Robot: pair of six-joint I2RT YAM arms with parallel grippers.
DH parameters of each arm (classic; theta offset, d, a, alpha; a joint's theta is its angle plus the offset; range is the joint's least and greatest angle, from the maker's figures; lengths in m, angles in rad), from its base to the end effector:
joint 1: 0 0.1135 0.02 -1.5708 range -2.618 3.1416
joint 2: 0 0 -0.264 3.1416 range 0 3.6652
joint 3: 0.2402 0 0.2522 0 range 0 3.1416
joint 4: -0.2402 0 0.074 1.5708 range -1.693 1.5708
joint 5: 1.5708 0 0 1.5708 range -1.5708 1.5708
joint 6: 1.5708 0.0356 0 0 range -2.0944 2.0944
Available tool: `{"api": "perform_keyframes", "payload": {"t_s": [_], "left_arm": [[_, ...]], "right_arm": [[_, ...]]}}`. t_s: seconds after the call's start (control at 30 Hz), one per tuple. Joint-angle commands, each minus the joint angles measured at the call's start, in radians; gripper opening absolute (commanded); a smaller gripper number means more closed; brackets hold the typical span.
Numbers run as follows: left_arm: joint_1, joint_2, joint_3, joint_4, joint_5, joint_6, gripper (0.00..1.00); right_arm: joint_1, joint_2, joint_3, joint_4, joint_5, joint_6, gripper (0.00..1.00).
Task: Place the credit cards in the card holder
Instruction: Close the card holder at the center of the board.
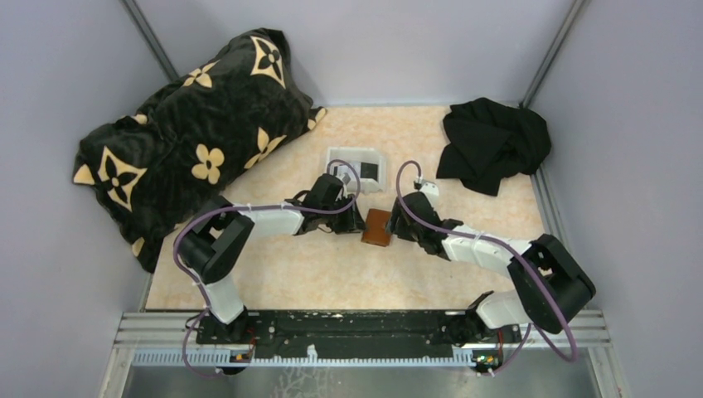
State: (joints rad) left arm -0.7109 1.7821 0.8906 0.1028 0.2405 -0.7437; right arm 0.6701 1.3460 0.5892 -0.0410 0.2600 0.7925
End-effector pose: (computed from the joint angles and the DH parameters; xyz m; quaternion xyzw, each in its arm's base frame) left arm 0.2616 -0.2364 0.1417 0.0307 0.9185 -0.3344 0.2089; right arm 0.2064 0.1519 0.1687 0.1050 0.9137 0.1602 0.3584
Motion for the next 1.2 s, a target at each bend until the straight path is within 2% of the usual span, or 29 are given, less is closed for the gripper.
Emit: {"api": "perform_keyframes", "payload": {"t_s": [0.0,0.1,0.53,0.9,1.17], "left_arm": [[0.004,0.027,0.02,0.016,0.016,0.0,0.4],[0.004,0.037,0.019,0.017,0.019,-0.003,0.39],[0.004,0.051,0.008,0.017,0.014,-0.002,0.39],[0.004,0.069,-0.015,0.021,0.004,-0.004,0.36],[0.003,0.089,-0.036,0.027,0.002,-0.013,0.35]], "right_arm": [[-0.025,-0.018,-0.058,0.14,-0.072,0.074,0.59],[-0.058,-0.023,-0.121,0.239,-0.133,0.12,0.59],[-0.095,0.043,-0.21,0.406,-0.211,0.253,0.58],[-0.094,0.133,-0.316,0.62,-0.232,0.384,0.51],[-0.093,0.151,-0.323,0.626,-0.216,0.389,0.49]]}}
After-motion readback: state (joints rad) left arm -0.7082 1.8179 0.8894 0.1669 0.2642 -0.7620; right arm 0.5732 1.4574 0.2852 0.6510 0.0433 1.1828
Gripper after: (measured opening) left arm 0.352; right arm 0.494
